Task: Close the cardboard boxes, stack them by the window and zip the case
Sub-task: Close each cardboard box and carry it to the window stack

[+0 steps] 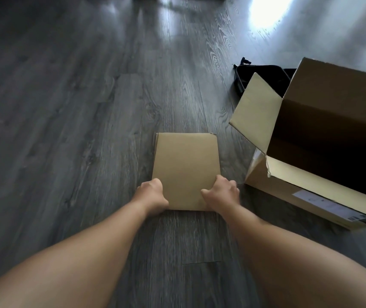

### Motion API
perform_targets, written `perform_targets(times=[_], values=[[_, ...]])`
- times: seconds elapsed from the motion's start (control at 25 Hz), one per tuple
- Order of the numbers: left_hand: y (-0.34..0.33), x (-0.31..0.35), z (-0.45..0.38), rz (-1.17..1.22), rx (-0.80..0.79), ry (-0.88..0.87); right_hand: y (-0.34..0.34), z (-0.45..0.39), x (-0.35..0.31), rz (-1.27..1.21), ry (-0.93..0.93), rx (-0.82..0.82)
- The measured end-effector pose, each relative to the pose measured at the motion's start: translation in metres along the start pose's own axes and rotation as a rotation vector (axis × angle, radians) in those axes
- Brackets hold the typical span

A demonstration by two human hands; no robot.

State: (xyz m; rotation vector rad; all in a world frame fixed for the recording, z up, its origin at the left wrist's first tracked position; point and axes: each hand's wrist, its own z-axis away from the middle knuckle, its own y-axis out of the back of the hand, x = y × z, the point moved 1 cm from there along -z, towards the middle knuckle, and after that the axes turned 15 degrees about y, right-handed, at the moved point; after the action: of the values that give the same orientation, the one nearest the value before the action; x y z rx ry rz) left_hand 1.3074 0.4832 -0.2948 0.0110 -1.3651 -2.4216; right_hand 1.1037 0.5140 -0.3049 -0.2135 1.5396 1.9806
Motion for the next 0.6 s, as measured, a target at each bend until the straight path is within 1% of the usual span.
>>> perform_targets(times=[0.08, 0.2, 0.28, 0.4, 0.48, 0.6], values=[[-0.001, -0.005, 0.002, 0.030, -0.012, 0.043, -0.005, 0.010, 0.004, -0.009, -0.015, 0.006], [-0.004, -0.009, 0.006, 0.065, -0.052, 0.108, -0.008, 0.021, 0.007, 0.051, 0.044, -0.007], [-0.001, -0.009, 0.010, 0.064, -0.054, 0.108, -0.004, 0.021, 0.004, 0.059, 0.074, -0.020], [0.011, -0.006, 0.018, 0.016, -0.006, 0.048, 0.006, 0.020, -0.005, -0.021, 0.096, -0.023], [0.026, -0.005, 0.024, -0.004, 0.039, 0.027, 0.013, 0.021, -0.014, 0.007, 0.149, -0.035], [0.053, -0.001, 0.035, 0.063, 0.117, 0.023, 0.031, 0.024, -0.032, 0.006, 0.238, -0.040]])
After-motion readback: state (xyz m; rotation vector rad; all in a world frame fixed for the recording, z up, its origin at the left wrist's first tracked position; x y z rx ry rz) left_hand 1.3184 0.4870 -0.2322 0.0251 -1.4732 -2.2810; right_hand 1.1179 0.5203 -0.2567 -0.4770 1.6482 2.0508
